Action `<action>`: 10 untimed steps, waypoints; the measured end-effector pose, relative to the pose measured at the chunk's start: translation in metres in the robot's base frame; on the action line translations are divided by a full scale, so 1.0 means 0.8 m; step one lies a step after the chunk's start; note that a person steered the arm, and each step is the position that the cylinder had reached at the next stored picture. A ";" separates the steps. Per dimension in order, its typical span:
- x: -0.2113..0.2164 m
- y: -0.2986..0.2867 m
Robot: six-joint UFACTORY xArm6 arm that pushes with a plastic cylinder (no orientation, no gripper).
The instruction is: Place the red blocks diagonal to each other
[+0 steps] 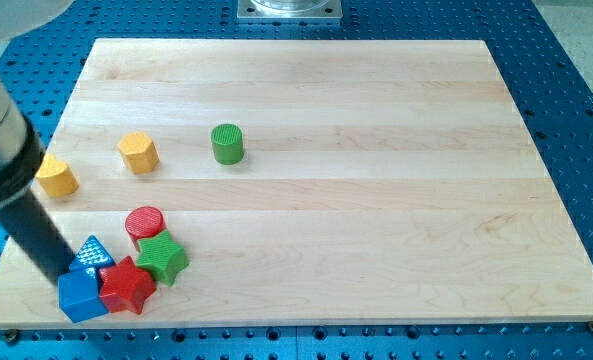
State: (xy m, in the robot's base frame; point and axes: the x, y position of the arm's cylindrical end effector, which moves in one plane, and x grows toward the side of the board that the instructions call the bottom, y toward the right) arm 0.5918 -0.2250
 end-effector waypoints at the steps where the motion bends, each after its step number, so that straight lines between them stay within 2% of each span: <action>1: 0.033 0.025; 3: 0.033 0.040; 4: 0.033 0.104; 6: 0.023 0.145; 8: -0.071 0.148; 9: -0.097 0.157; 10: -0.131 0.223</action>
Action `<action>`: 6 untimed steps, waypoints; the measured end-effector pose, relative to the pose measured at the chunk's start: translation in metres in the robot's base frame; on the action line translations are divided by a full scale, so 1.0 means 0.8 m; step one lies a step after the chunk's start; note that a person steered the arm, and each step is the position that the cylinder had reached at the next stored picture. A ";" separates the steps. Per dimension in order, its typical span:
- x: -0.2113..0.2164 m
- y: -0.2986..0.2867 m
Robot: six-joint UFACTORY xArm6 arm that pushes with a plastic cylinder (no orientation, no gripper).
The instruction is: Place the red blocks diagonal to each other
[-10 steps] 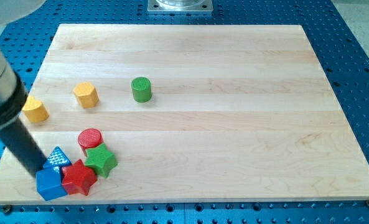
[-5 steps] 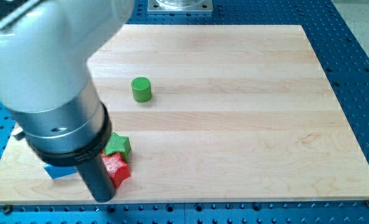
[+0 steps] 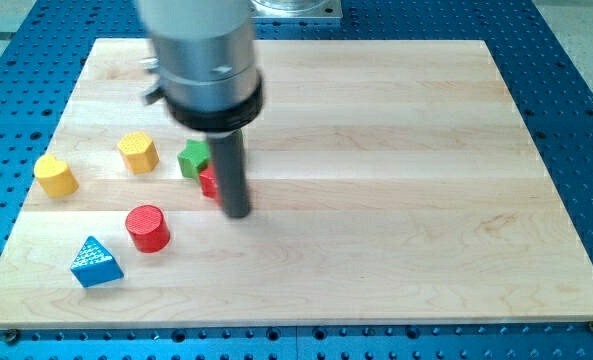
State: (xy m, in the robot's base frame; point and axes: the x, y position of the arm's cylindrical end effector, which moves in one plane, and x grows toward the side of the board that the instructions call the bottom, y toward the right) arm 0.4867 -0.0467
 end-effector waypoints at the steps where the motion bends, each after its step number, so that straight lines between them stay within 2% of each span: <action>1: -0.027 0.002; 2: -0.032 -0.016; 3: -0.083 -0.012; 4: -0.055 -0.050; 5: 0.003 -0.055; 6: -0.012 -0.053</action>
